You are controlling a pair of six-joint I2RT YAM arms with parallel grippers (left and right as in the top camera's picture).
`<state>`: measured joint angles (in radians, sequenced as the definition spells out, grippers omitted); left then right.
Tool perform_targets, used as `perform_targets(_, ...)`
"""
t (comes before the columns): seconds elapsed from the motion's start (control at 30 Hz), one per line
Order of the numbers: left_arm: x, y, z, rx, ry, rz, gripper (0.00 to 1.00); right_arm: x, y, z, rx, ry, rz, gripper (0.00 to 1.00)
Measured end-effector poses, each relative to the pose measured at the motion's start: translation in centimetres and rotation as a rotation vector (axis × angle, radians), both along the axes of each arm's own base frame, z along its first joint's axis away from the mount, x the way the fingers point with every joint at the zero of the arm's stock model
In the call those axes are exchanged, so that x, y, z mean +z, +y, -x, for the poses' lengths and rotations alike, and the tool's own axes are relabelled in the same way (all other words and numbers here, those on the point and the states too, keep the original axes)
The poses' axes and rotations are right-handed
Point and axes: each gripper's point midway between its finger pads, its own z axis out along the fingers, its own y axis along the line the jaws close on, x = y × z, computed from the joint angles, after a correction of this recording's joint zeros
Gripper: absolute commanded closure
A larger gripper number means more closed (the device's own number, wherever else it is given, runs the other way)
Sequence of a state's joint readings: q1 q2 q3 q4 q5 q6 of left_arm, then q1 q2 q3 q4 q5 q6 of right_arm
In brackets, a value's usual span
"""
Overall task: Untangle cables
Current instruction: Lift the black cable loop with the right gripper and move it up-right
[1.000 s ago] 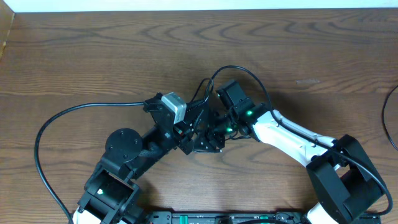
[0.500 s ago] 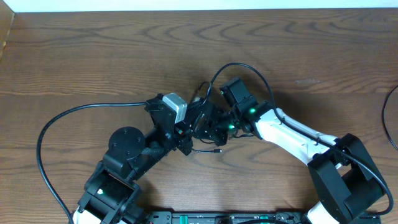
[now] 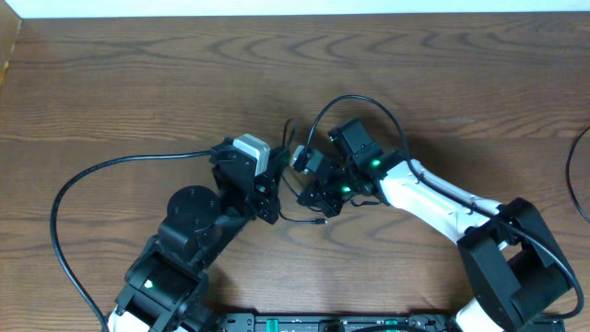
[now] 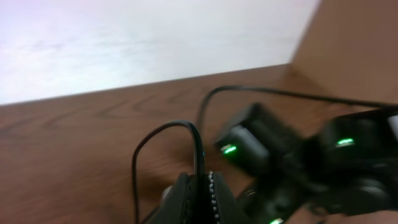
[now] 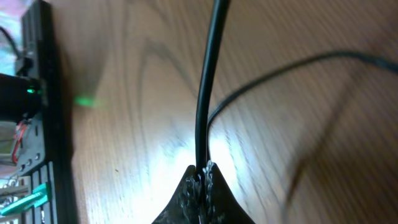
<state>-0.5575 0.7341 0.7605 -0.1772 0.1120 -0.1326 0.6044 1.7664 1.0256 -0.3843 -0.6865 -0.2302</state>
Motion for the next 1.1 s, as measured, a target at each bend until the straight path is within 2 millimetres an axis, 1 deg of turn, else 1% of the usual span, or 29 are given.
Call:
perform_targets(0.07, -0.6, 0.7, -0.5, 0.049, 0.014, -0.025, 0.92, -0.2, -0.5, -0.4, -0.024, 0.003, 0.015, 0.99)
perform_targets(0.13, -1.5, 1.5, -1.0, 0.101, 0.034, -0.056, 0.84, -0.4, -0.9, -0.9, -0.053, 0.004, 0.034, 0.99)
perform_targets(0.17, -1.7, 1.7, -1.2, 0.115, 0.039, -0.062, 0.76, -0.5, -1.0, -1.0, -0.062, 0.006, 0.041, 0.99)
perform_targets(0.27, -2.9, 2.2, -1.9, 0.160, 0.071, -0.098, 0.64, -0.9, -1.6, -1.2, -0.093, 0.019, 0.068, 0.99)
perform_targets(0.4, -4.6, 2.4, -2.4, 0.186, 0.118, -0.143, 0.62, -1.2, -2.9, -1.5, -0.154, 0.041, 0.126, 0.99)
perform_targets(0.47, -5.4, 2.4, -2.7, 0.192, 0.144, -0.153, 0.62, -0.6, -4.0, -1.8, -0.191, 0.035, 0.155, 0.99)
perform_targets(0.5, -5.7, 2.3, -2.8, 0.197, 0.156, -0.153, 0.62, -0.1, -4.5, -1.8, -0.208, 0.029, 0.164, 0.99)
perform_targets(0.53, -6.0, 2.3, -2.8, 0.199, 0.168, -0.155, 0.61, 0.9, -5.3, -2.0, -0.236, 0.016, 0.175, 0.99)
perform_targets(0.57, -6.3, 2.3, -2.9, 0.201, 0.179, -0.158, 0.62, 1.4, -5.6, -2.0, -0.244, 0.012, 0.175, 0.99)
perform_targets(0.63, -6.8, 2.3, -2.9, 0.204, 0.201, -0.161, 0.62, 3.1, -6.9, -2.3, -0.286, -0.002, 0.191, 0.99)
perform_targets(0.77, -7.2, 1.8, -2.7, 0.182, 0.225, -0.151, 0.62, 7.5, -10.0, -3.1, -0.392, -0.045, 0.215, 0.99)
perform_targets(0.83, -7.5, 1.5, -2.4, 0.160, 0.238, -0.148, 0.62, 9.2, -11.4, -3.2, -0.439, -0.060, 0.223, 0.99)
perform_targets(0.97, -8.4, 1.2, -1.8, 0.139, 0.289, -0.148, 0.62, 11.9, -13.5, -3.3, -0.517, -0.078, 0.236, 0.99)
perform_targets(1.1, -9.6, 1.3, -1.3, 0.137, 0.344, -0.165, 0.62, 14.2, -14.9, -3.5, -0.574, -0.080, 0.239, 0.99)
